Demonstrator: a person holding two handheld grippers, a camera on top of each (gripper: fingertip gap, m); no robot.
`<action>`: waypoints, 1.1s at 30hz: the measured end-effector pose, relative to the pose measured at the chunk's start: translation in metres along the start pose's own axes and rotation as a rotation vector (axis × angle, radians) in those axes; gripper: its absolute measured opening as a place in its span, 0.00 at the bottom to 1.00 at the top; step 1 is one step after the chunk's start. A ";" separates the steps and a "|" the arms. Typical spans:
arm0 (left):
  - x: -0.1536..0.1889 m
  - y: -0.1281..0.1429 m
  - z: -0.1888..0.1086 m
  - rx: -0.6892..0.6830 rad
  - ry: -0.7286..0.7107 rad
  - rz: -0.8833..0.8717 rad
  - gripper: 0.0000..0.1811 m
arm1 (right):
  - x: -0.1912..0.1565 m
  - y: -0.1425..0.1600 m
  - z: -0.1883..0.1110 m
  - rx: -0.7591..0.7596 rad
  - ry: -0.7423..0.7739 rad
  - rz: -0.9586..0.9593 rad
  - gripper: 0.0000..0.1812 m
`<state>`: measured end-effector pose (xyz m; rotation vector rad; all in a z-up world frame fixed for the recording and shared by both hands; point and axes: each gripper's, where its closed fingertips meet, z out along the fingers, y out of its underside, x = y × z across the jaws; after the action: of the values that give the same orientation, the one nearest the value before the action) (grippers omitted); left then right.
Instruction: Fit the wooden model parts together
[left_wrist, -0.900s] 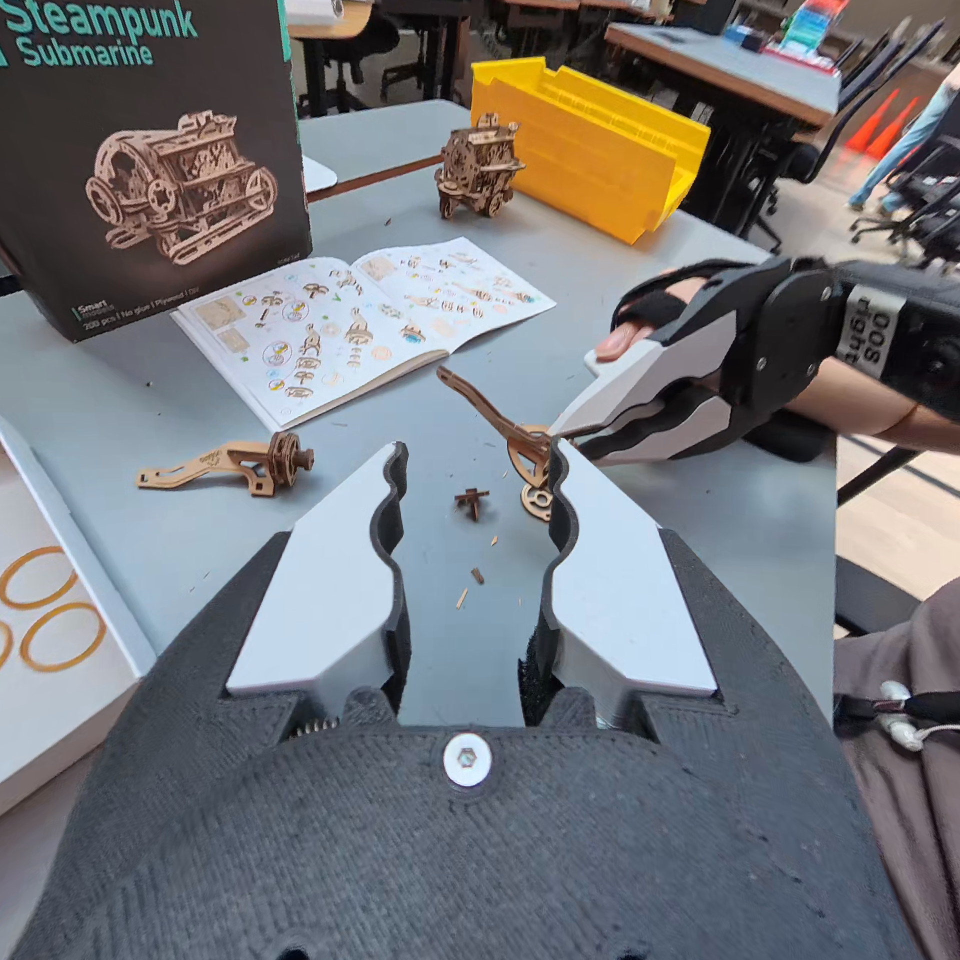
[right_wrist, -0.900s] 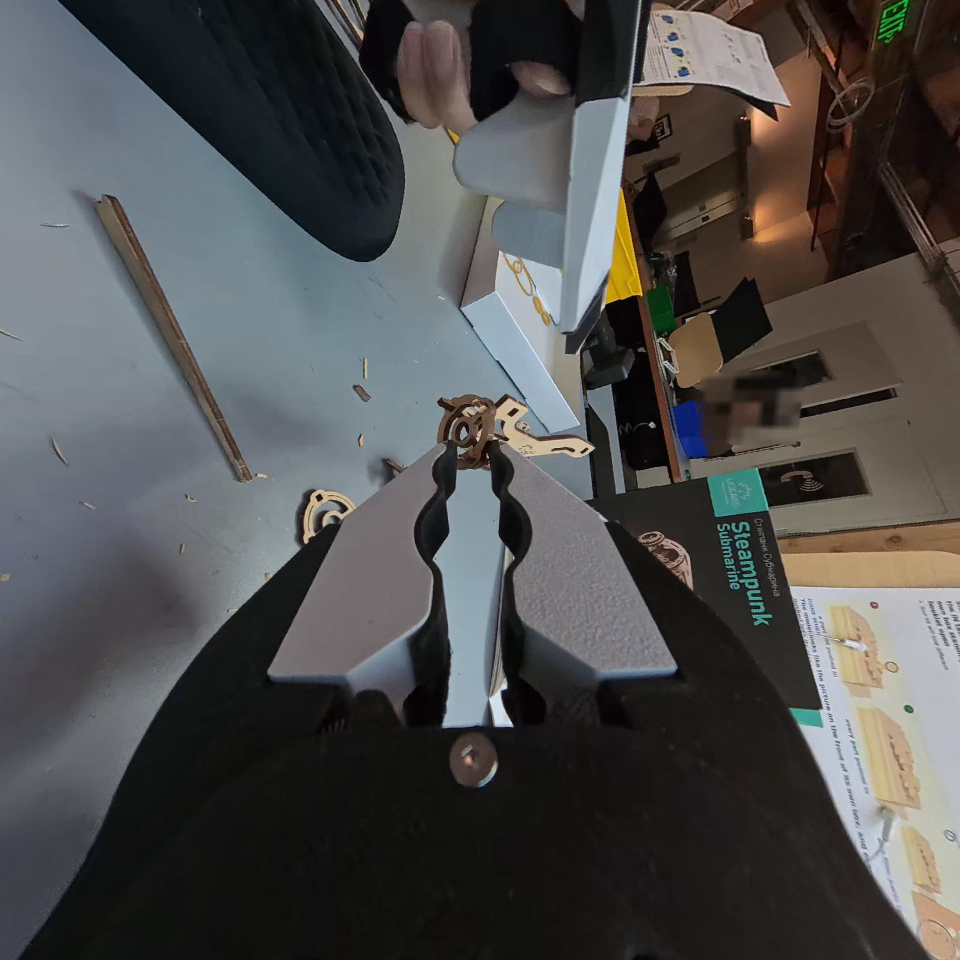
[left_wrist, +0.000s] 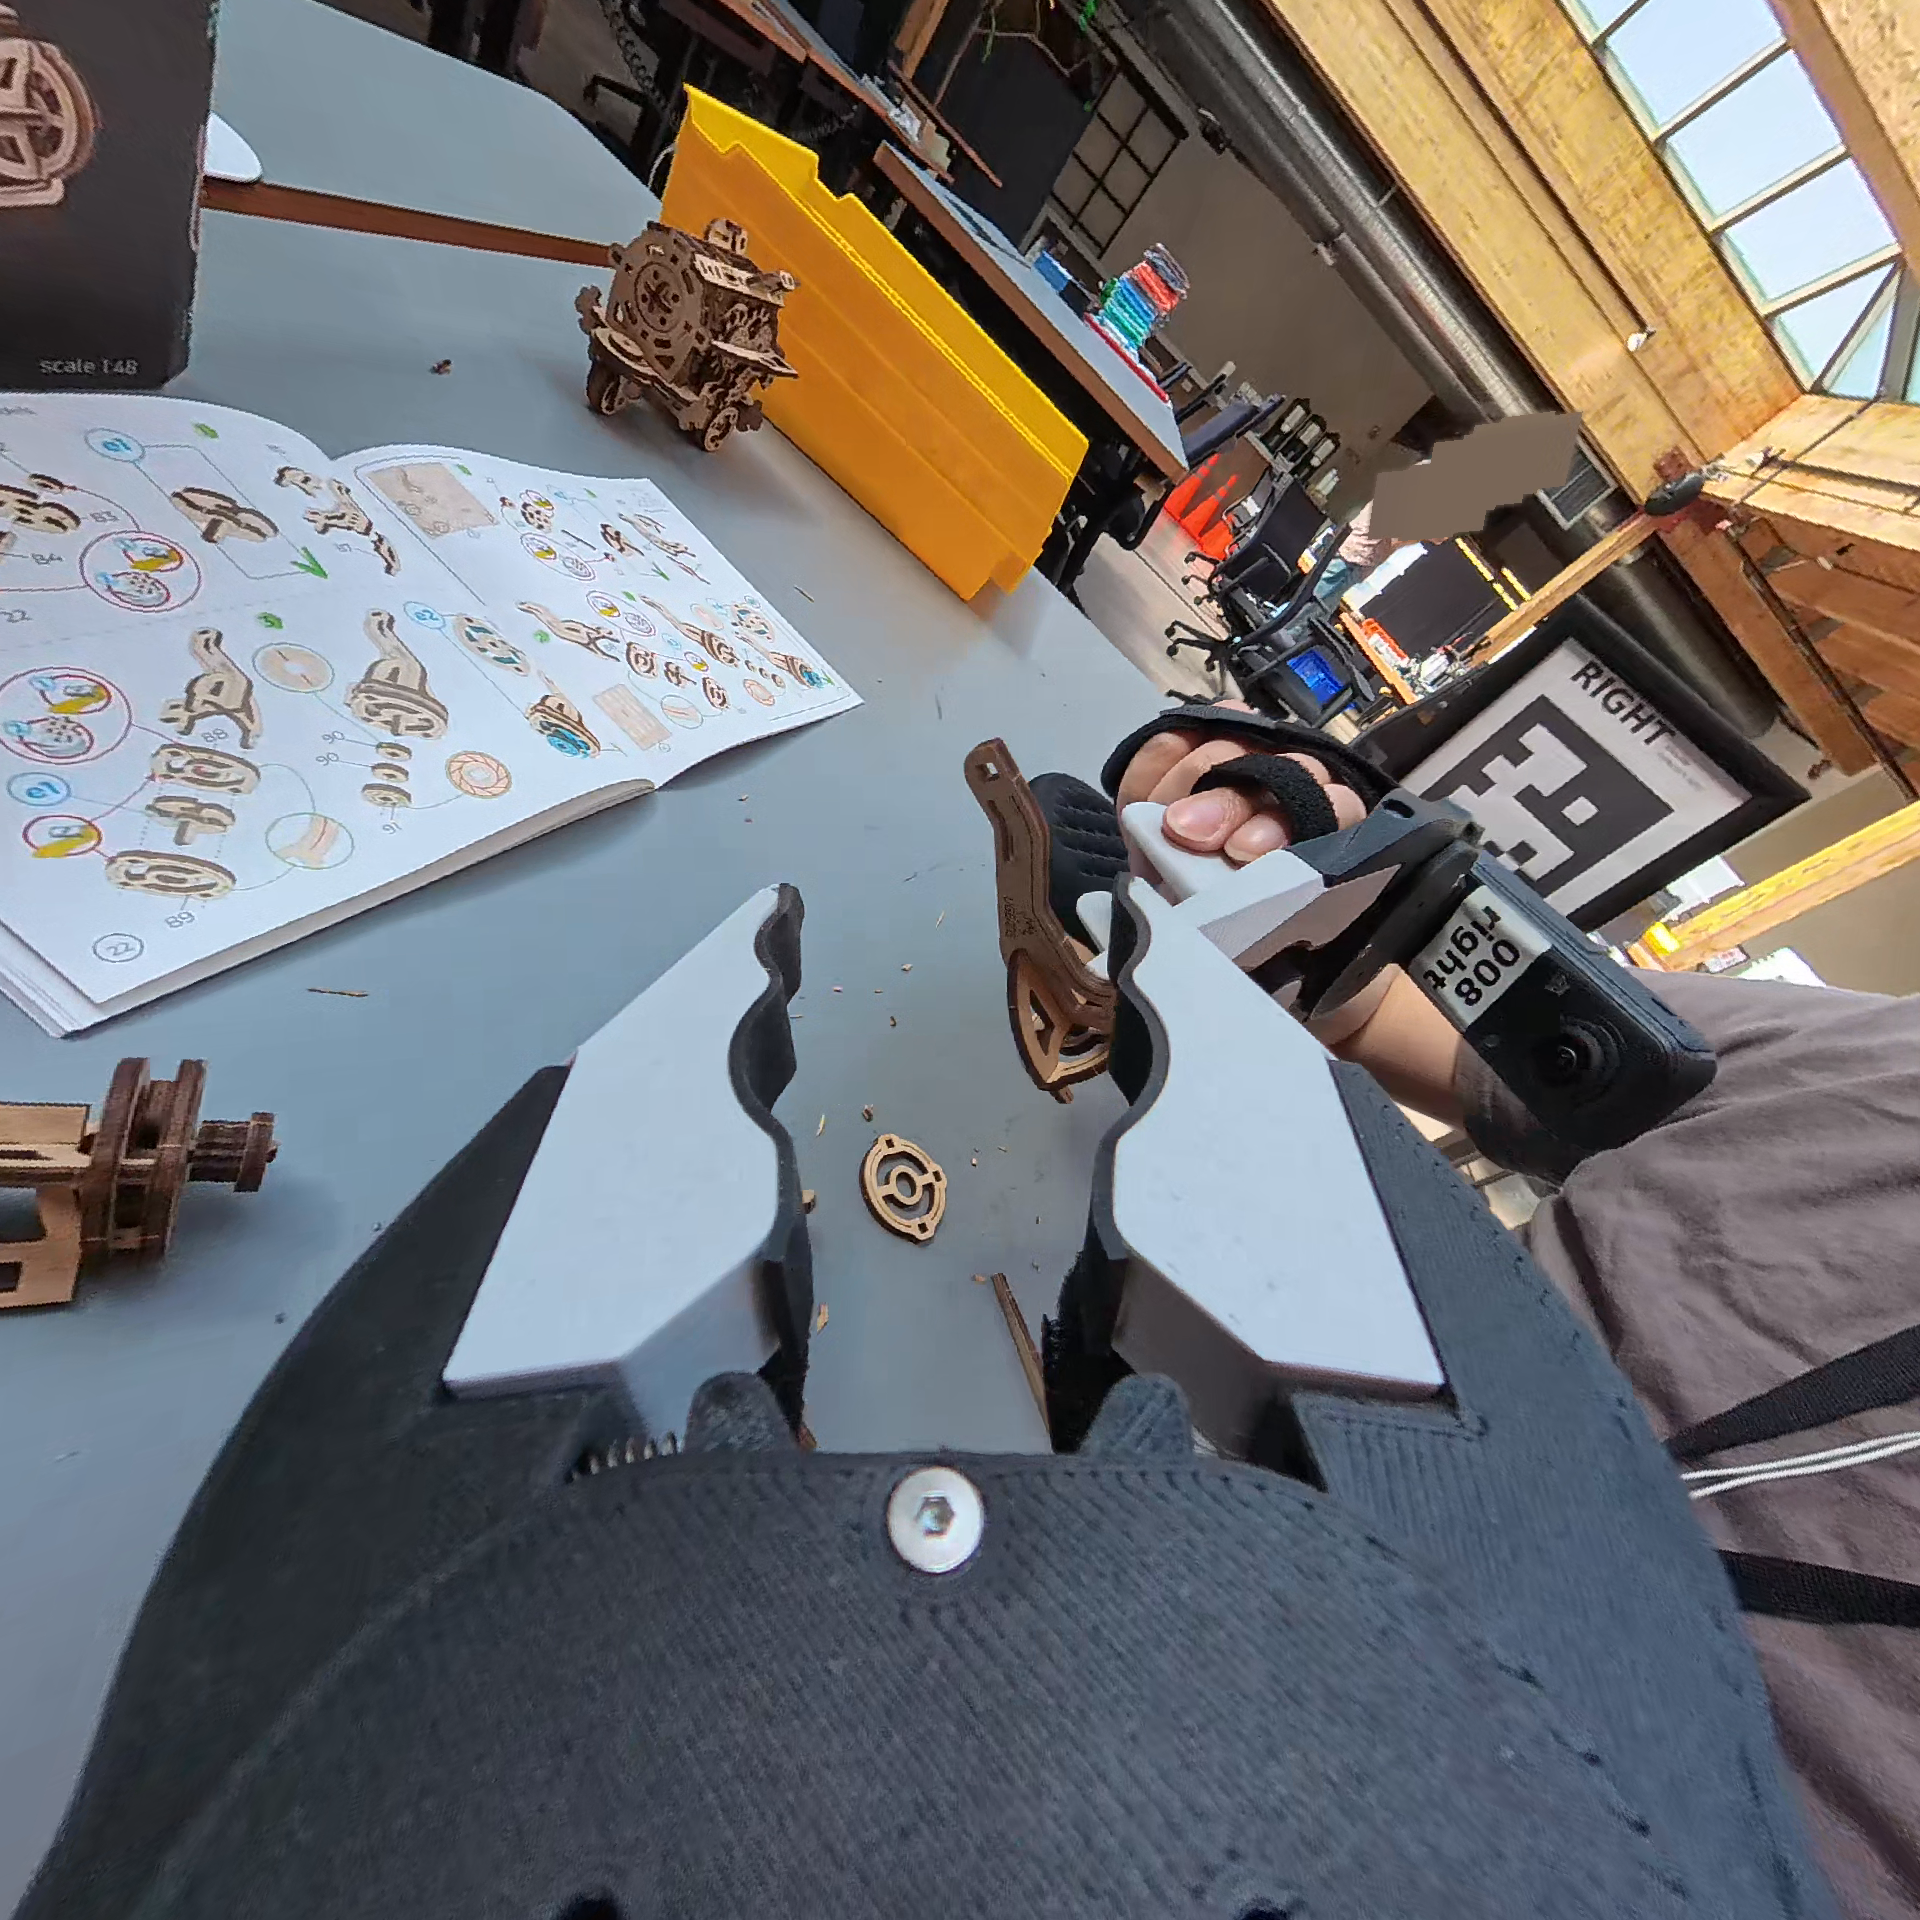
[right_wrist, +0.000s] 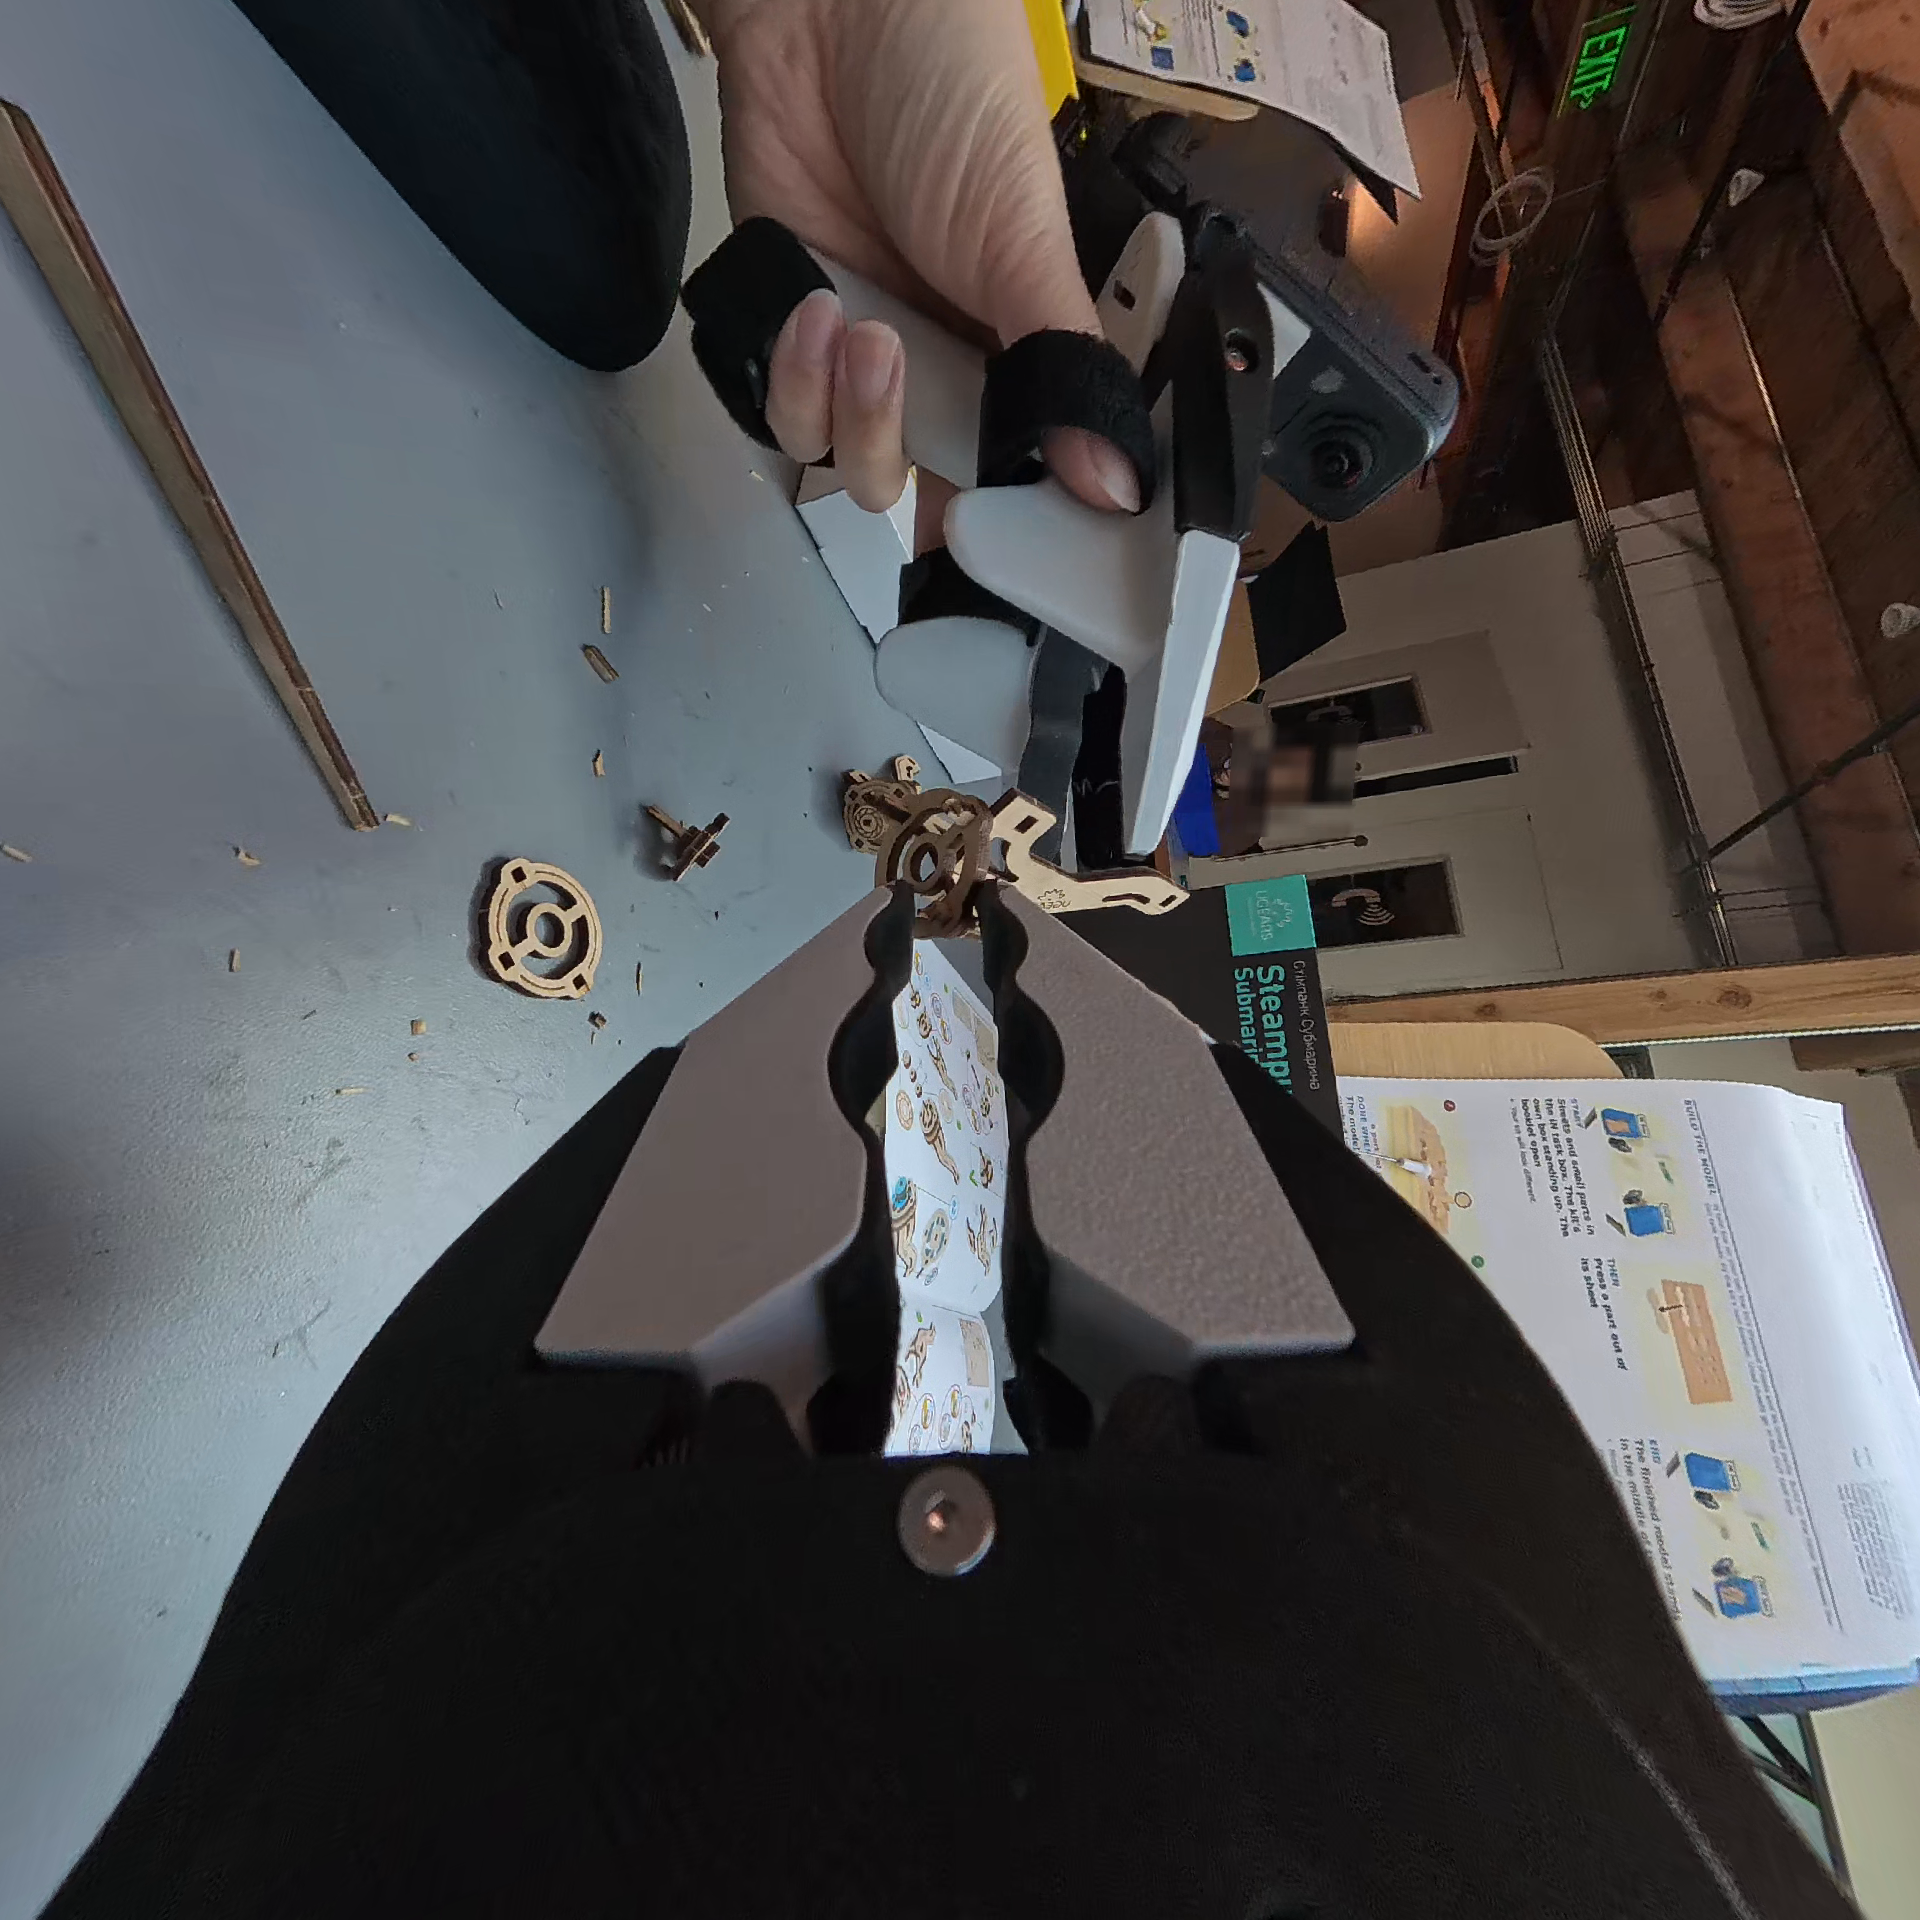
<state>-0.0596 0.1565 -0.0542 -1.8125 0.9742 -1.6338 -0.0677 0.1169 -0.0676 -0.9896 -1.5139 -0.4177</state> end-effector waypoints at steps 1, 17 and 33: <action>0.004 -0.002 0.000 0.014 0.038 -0.021 0.32 | 0.003 -0.002 -0.001 0.017 0.006 0.020 0.06; 0.006 0.006 0.005 -0.018 0.064 -0.020 0.30 | 0.002 -0.003 -0.002 0.005 0.011 -0.039 0.06; 0.031 0.013 0.013 -0.047 0.225 -0.054 0.21 | 0.012 -0.016 -0.010 0.099 0.042 0.024 0.06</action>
<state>-0.0488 0.1230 -0.0470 -1.7251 1.0750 -1.8949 -0.0724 0.1045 -0.0500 -0.9152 -1.4690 -0.3412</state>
